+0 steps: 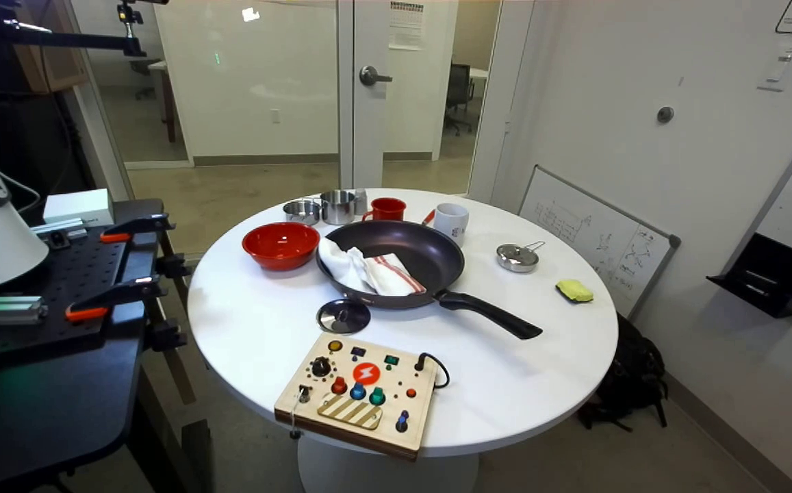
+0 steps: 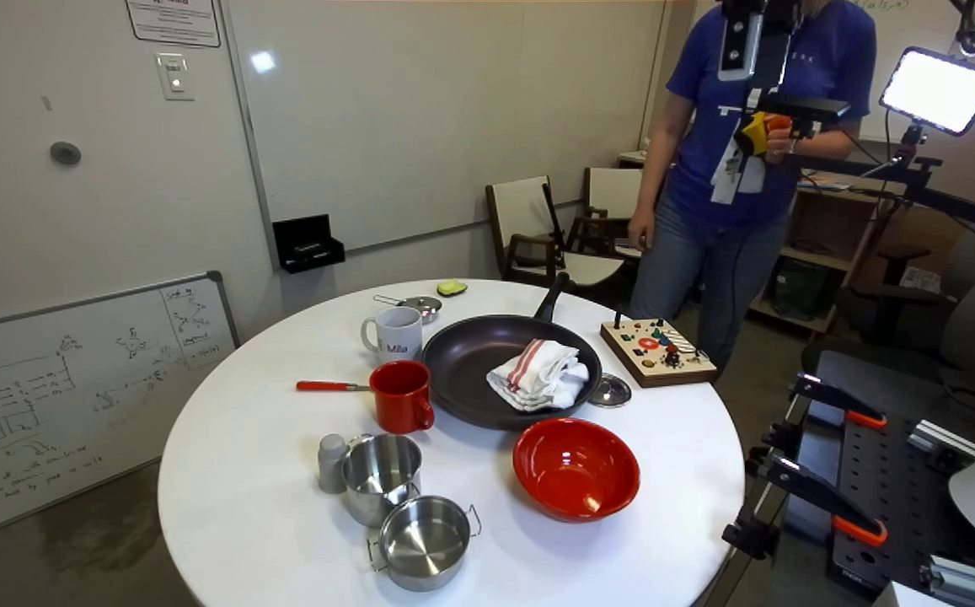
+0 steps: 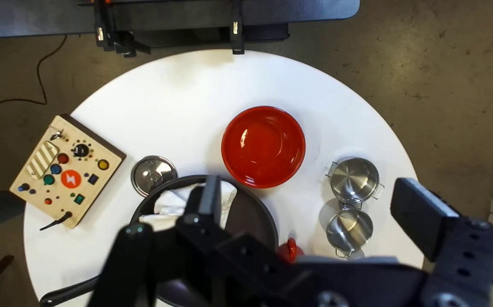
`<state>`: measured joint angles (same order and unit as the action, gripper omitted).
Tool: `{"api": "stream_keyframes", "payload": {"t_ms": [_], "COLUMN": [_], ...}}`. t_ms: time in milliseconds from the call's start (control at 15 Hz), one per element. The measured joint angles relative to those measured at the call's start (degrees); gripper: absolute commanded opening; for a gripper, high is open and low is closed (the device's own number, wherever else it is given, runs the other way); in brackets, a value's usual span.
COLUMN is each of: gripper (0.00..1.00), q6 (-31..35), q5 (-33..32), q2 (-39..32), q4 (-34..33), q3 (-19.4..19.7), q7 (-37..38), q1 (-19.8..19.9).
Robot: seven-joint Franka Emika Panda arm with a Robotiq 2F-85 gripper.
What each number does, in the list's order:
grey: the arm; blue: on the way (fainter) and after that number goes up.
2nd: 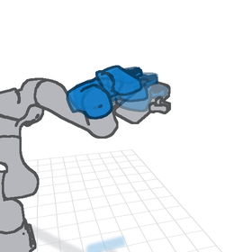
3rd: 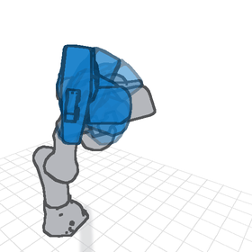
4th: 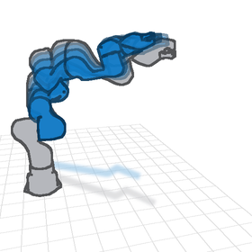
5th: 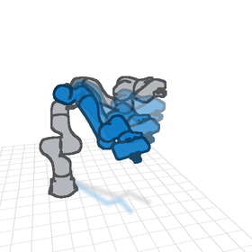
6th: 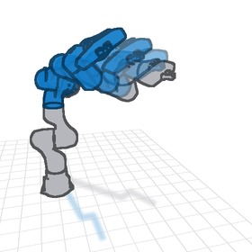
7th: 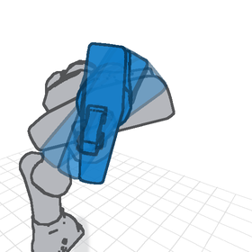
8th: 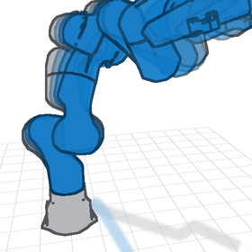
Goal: Use the towel to wipe the pan
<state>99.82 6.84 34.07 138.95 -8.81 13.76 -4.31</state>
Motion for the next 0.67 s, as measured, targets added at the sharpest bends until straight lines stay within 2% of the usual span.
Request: {"api": "stream_keyframes", "payload": {"t_ms": [533, 667], "gripper": [1.0, 1.0], "q6": [0.2, 2.8], "q5": [-0.3, -0.1], "q2": [-0.1, -0.7], "q4": [0.1, -0.1], "q3": [0.0, 0.4], "q7": [0.0, 0.0], "q1": [0.0, 0.3]}}
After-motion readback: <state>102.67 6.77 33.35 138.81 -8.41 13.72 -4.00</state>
